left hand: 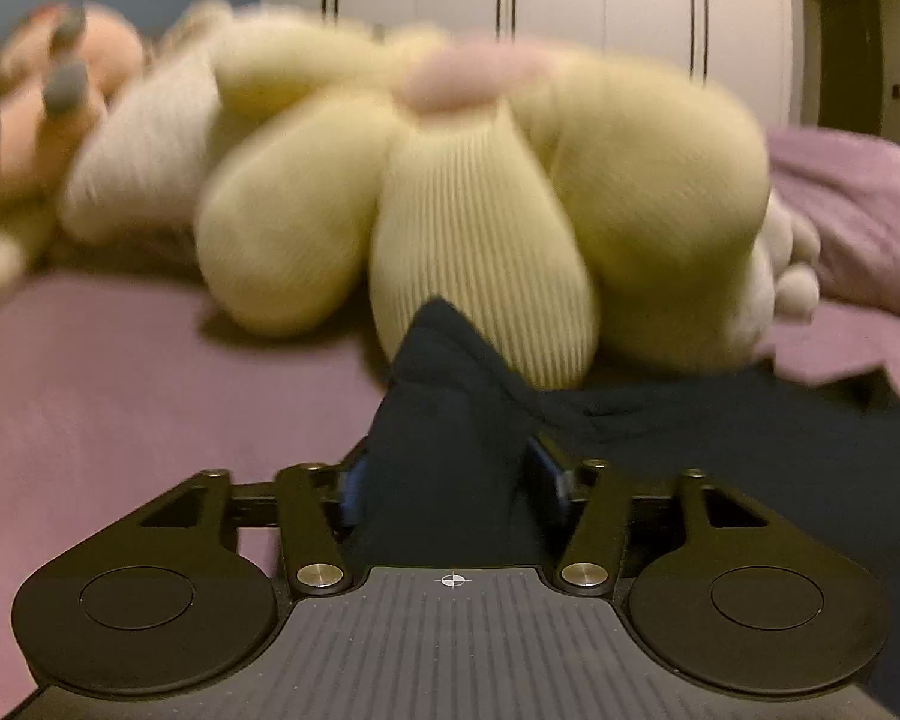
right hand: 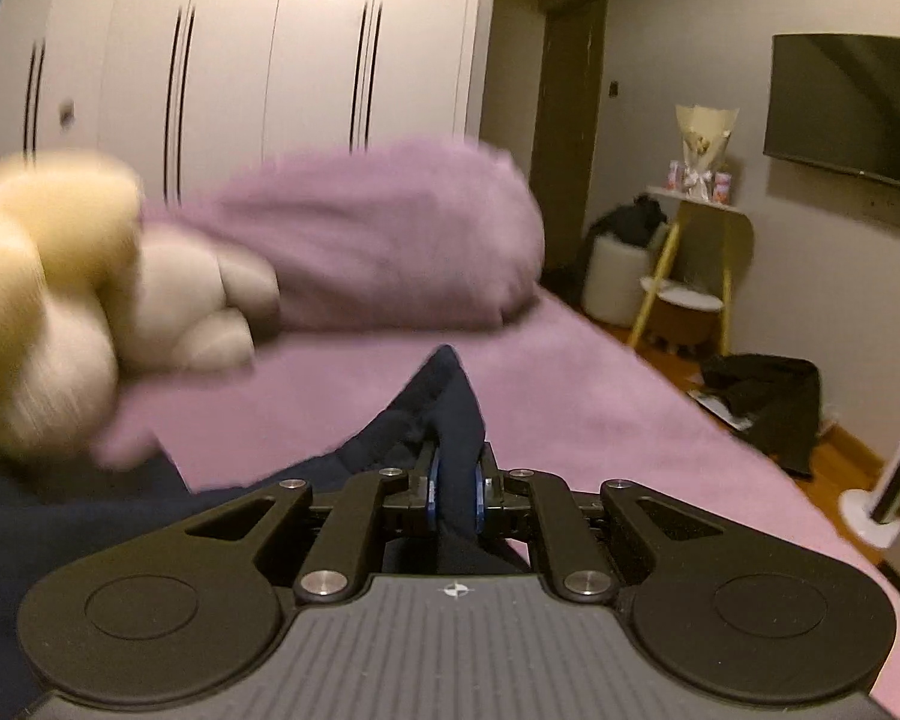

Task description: Fold large clothes

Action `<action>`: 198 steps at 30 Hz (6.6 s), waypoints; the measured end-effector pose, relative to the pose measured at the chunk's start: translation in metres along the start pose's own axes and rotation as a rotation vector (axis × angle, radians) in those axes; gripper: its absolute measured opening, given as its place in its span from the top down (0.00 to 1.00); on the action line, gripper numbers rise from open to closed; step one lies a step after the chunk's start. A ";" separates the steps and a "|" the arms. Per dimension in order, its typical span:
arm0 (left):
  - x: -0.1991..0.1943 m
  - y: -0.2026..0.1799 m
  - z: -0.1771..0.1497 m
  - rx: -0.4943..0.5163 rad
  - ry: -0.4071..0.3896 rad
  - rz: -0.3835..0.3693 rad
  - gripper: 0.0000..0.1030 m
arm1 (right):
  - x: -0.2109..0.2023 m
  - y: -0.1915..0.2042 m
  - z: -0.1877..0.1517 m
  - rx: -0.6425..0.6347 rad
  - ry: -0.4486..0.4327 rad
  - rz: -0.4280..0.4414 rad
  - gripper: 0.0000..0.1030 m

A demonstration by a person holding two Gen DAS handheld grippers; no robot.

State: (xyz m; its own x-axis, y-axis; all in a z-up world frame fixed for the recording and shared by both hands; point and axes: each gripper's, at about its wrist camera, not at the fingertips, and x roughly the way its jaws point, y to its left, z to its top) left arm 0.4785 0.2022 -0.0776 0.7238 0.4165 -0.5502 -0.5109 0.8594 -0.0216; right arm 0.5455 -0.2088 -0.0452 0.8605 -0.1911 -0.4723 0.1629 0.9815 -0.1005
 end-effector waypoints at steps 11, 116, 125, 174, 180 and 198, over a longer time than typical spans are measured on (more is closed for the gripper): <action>0.035 0.014 -0.010 -0.130 0.072 -0.031 0.11 | 0.045 -0.014 -0.047 0.118 0.077 0.044 0.78; -0.276 0.187 -0.116 -0.493 0.388 -0.470 0.67 | -0.217 -0.213 -0.168 0.931 0.512 0.516 0.79; -0.316 0.201 -0.133 -0.430 0.356 -0.287 0.48 | -0.300 -0.235 -0.199 0.866 0.576 0.432 0.62; -0.169 0.037 -0.103 0.041 0.085 -0.081 0.00 | -0.176 -0.086 -0.136 0.100 0.159 0.220 0.69; -0.180 0.049 -0.093 0.035 0.136 -0.137 0.00 | -0.167 -0.074 -0.135 0.056 0.172 0.201 0.67; -0.228 0.216 -0.140 -0.480 0.436 -0.405 0.14 | -0.304 -0.021 -0.147 0.125 0.192 0.502 0.67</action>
State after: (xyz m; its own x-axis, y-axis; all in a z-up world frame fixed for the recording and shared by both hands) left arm 0.1380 0.2517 -0.0740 0.7000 -0.1437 -0.6995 -0.4626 0.6550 -0.5975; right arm 0.2095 -0.1722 -0.0279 0.7455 0.3144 -0.5876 -0.1789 0.9438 0.2781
